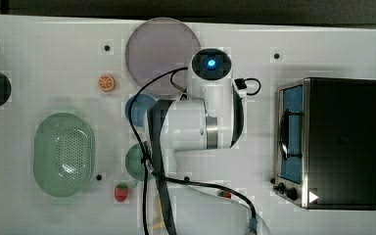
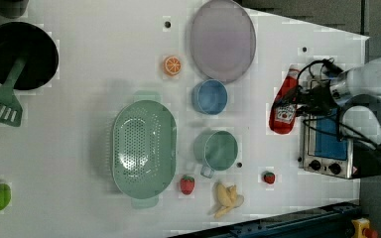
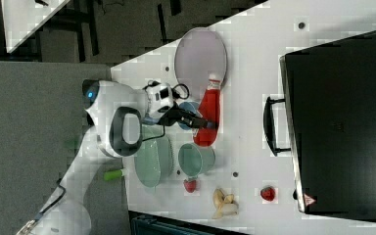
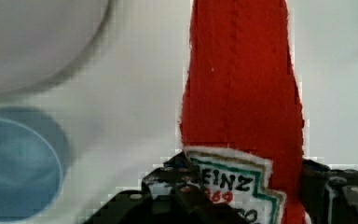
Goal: Pick ketchup from strainer and place it on the table
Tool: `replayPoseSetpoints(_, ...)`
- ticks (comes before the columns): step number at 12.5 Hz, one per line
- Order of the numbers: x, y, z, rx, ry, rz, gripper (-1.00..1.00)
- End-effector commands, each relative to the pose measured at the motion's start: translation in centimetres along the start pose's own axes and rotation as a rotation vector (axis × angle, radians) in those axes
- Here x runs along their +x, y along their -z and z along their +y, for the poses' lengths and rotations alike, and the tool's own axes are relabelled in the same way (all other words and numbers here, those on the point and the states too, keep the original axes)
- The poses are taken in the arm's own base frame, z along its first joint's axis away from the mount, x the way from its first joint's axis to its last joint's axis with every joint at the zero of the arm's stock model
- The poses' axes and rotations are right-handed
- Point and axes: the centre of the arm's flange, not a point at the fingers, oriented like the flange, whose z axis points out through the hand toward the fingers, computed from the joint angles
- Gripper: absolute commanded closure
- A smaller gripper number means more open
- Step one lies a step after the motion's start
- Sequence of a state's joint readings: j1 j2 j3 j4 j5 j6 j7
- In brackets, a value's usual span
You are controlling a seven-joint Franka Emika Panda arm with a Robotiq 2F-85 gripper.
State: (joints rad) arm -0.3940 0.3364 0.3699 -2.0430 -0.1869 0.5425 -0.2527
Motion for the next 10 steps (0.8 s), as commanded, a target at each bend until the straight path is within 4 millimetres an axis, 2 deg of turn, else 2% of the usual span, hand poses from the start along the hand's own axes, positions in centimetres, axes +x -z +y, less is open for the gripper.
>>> replayPoseSetpoints(1,-0.1,-2.7,0.1,0.028,0.041,0.030,-0.19)
replayPoseSetpoints(4,0.1,-6.5,0.2,0.065,0.034,0.040,-0.19)
replayPoseSetpoints(5,0.2,-7.4,0.3,0.077,0.030,0.048,-0.26)
replayPoseSetpoints(7,0.4,-8.7,0.6,0.093,0.024,0.065,-0.68)
replayPoseSetpoints(8,0.5,-8.6,0.7,0.093,0.024,0.070,-0.90)
replayPoseSetpoints(9,0.6,-7.9,0.8,0.087,0.028,0.078,-1.00)
replayPoseSetpoints(10,0.7,-6.3,0.9,0.085,0.027,0.099,-1.00)
